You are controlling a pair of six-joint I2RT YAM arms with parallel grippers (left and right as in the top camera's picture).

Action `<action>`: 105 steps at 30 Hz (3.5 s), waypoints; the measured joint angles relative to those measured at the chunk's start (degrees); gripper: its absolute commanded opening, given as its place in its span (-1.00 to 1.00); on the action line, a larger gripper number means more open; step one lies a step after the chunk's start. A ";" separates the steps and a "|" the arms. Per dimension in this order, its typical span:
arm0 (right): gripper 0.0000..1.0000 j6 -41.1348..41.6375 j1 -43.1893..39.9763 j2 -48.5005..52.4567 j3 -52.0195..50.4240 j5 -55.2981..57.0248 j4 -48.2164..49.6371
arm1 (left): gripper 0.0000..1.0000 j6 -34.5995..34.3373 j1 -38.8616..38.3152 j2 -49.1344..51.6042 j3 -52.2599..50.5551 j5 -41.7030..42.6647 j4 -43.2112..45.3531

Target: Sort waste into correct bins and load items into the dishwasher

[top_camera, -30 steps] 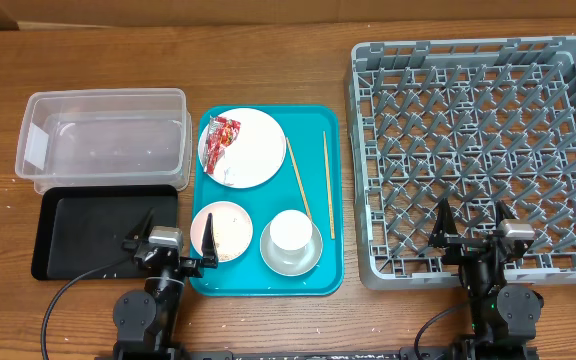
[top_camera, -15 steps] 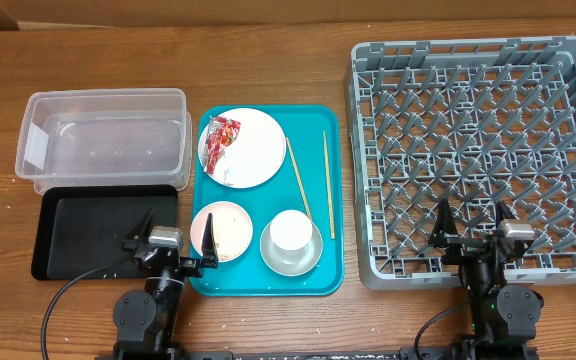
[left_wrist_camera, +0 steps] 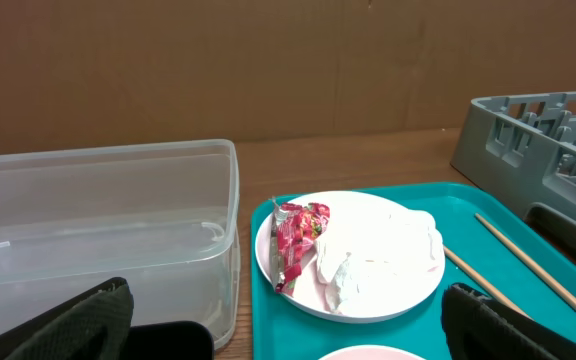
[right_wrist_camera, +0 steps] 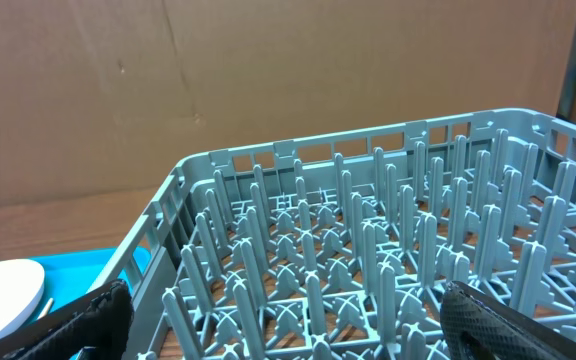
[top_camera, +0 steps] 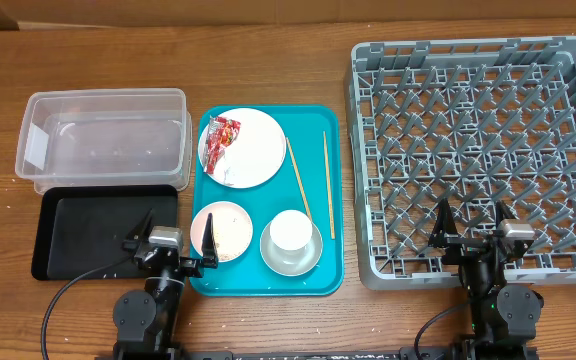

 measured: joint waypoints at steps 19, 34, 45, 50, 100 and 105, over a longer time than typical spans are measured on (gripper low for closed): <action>1.00 -0.02 0.00 0.00 0.00 0.04 0.02 | 1.00 0.00 0.00 0.00 0.00 0.00 0.00; 1.00 0.02 0.00 0.00 0.00 0.02 0.02 | 1.00 0.00 0.00 0.00 0.00 0.00 0.00; 1.00 0.00 0.00 0.00 0.00 0.02 0.00 | 1.00 0.00 0.00 0.00 0.00 0.00 0.00; 0.99 0.00 -0.02 0.00 0.00 0.02 0.00 | 1.00 0.00 0.00 0.00 0.00 0.00 0.00; 1.00 11.89 0.00 38.18 58.31 -22.14 -50.29 | 1.00 -15.65 -1.29 60.06 57.72 42.47 -38.53; 0.99 11.91 0.00 40.44 58.31 -23.21 -53.59 | 1.00 -17.79 -15.26 69.85 57.94 35.17 -43.12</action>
